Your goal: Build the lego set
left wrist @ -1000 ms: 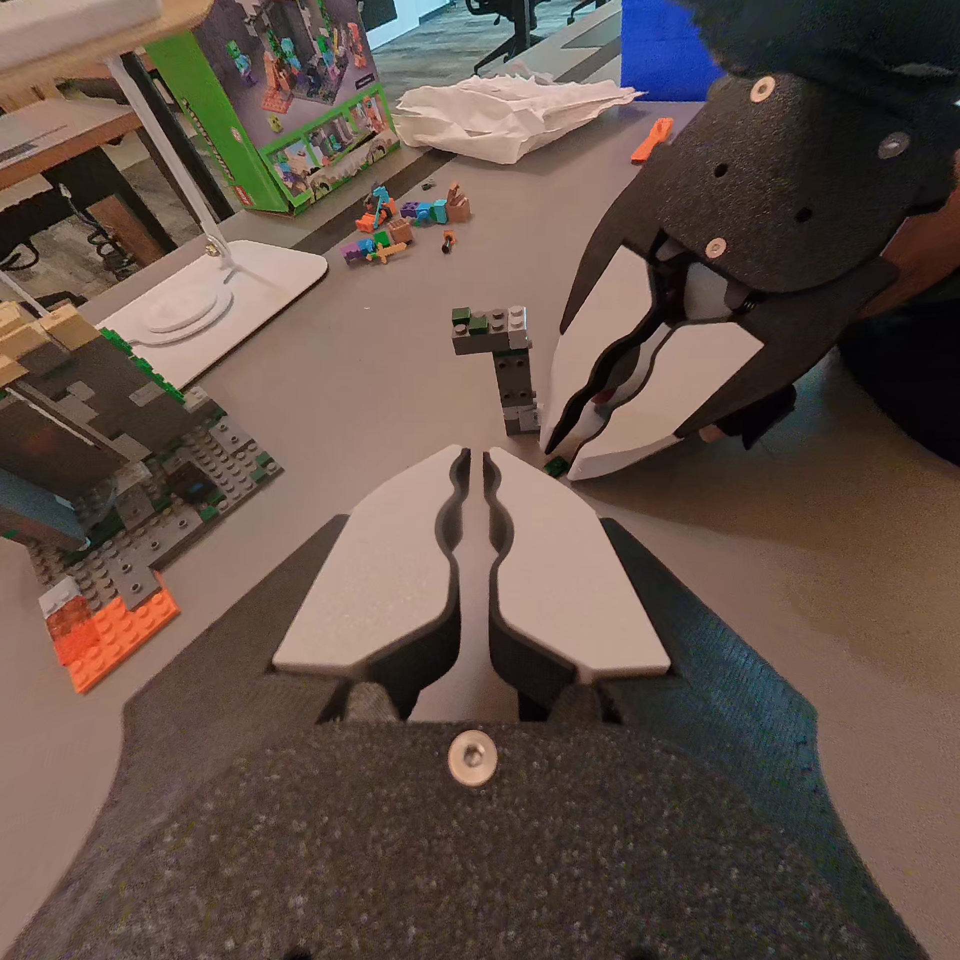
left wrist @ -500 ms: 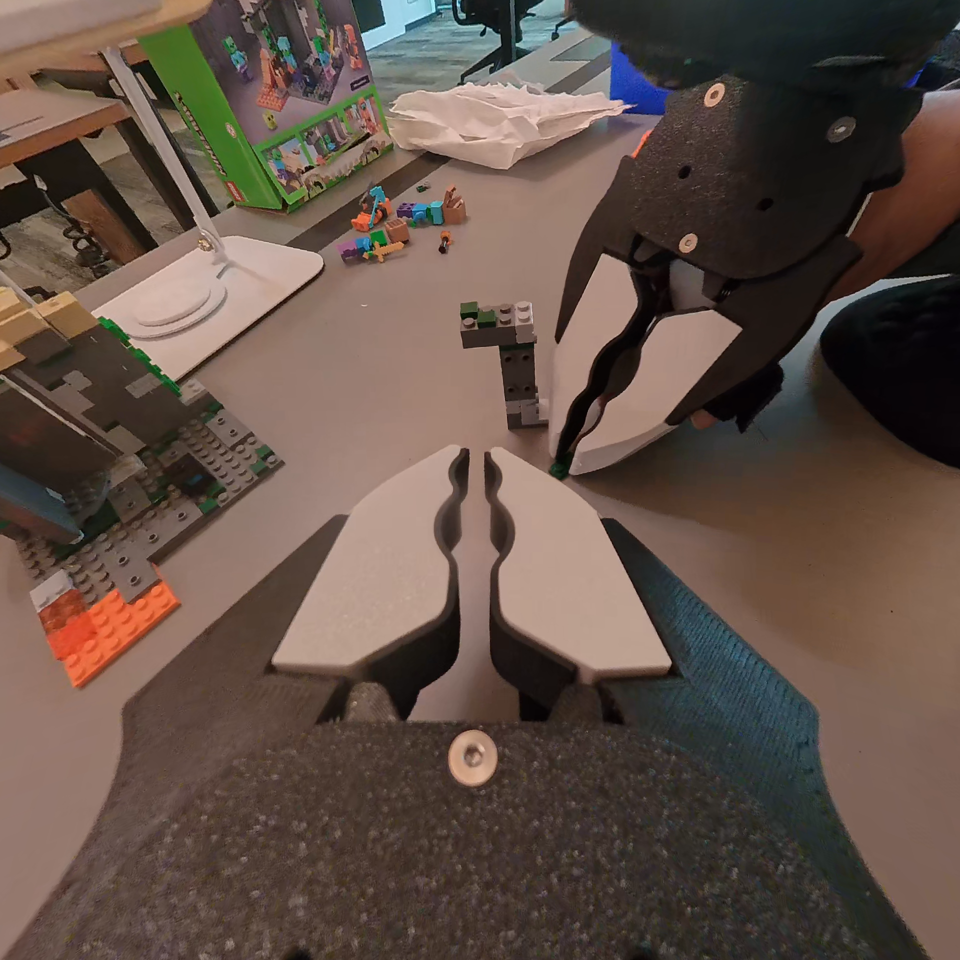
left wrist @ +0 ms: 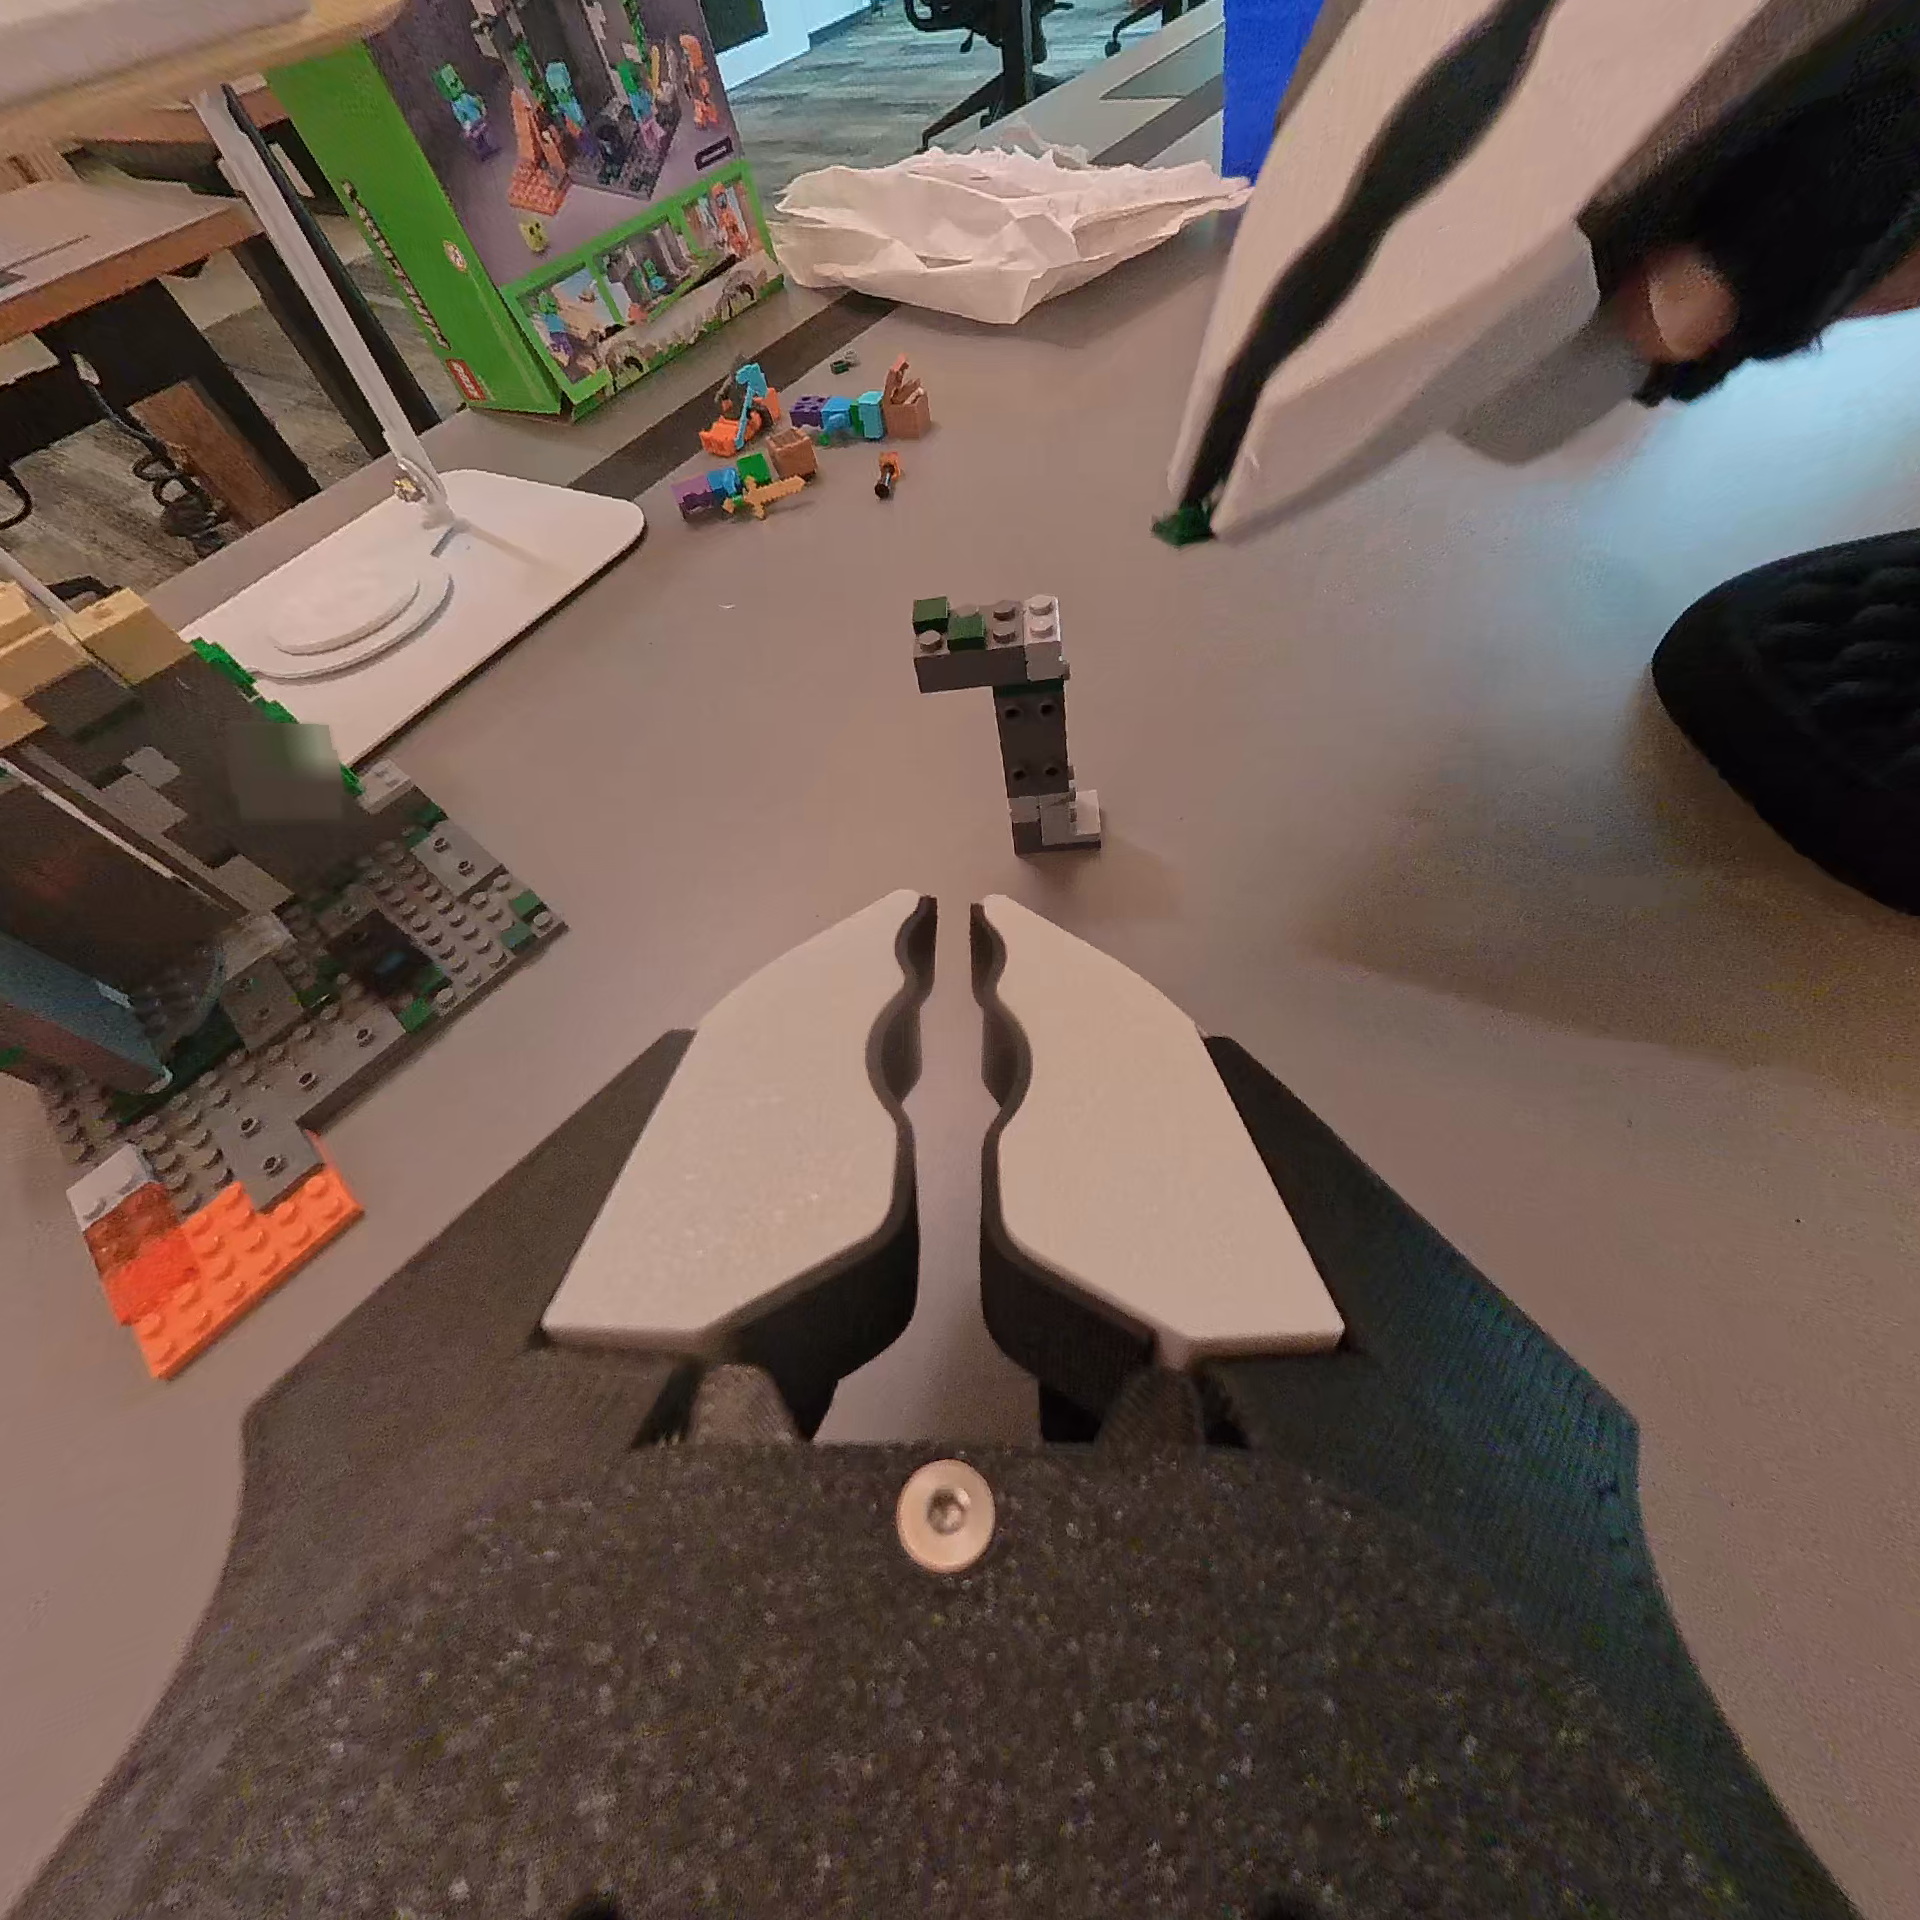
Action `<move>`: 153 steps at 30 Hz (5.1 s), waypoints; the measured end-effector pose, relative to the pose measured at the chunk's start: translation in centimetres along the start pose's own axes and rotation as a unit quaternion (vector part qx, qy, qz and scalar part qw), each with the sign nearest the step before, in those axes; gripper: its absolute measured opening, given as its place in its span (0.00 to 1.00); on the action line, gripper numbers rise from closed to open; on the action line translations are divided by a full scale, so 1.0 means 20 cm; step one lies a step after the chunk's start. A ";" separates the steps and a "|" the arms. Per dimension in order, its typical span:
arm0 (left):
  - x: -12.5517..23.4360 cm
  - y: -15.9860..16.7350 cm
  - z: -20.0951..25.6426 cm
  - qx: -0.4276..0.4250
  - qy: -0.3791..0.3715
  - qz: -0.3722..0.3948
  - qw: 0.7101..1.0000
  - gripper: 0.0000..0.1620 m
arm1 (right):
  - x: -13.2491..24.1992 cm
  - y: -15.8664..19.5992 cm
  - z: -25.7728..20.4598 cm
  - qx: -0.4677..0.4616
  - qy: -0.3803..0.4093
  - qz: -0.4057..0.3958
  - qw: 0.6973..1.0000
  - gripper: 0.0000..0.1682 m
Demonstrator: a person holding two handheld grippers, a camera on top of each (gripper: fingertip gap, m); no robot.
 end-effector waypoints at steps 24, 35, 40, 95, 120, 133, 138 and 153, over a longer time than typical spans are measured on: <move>-0.40 -0.04 0.10 0.015 0.193 -0.077 0.978 0.38 | -0.04 -0.05 0.13 -0.046 0.032 -0.011 0.998 0.04; -0.44 -0.02 0.11 -0.019 0.265 -0.099 0.959 0.15 | 0.00 -0.01 0.13 -0.041 0.019 0.001 0.999 0.04; -0.42 -0.01 0.11 -0.010 0.193 -0.105 0.976 0.14 | -0.01 0.00 0.13 -0.040 0.019 -0.001 0.999 0.04; -0.36 0.01 0.12 0.063 0.033 -0.129 0.989 0.14 | -0.17 -0.10 0.11 -0.029 -0.036 -0.032 0.998 0.07; -0.12 -0.10 0.38 -0.060 0.229 -0.085 0.968 0.13 | -0.09 0.17 -0.07 -0.395 -0.386 0.104 0.827 0.53; -0.05 -0.13 0.39 -0.077 0.263 -0.079 0.959 0.13 | -0.12 0.19 -0.16 -0.422 -0.435 0.090 0.790 0.49; -0.03 -0.13 0.40 -0.090 0.271 -0.073 0.956 0.13 | -0.11 0.19 -0.18 -0.418 -0.450 0.090 0.784 0.49; 0.00 -0.14 0.42 -0.106 0.249 -0.079 0.959 0.13 | -0.09 0.20 -0.22 -0.429 -0.437 0.113 0.782 0.48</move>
Point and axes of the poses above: each gripper's, where its closed fingertips meet, x back along the fingers, y out of its underside, z = x × y across the jaws, the point moved 5 cm from there along x, back along the fingers, and after that the axes turned 9 degrees about -y, right-handed, at the moved point
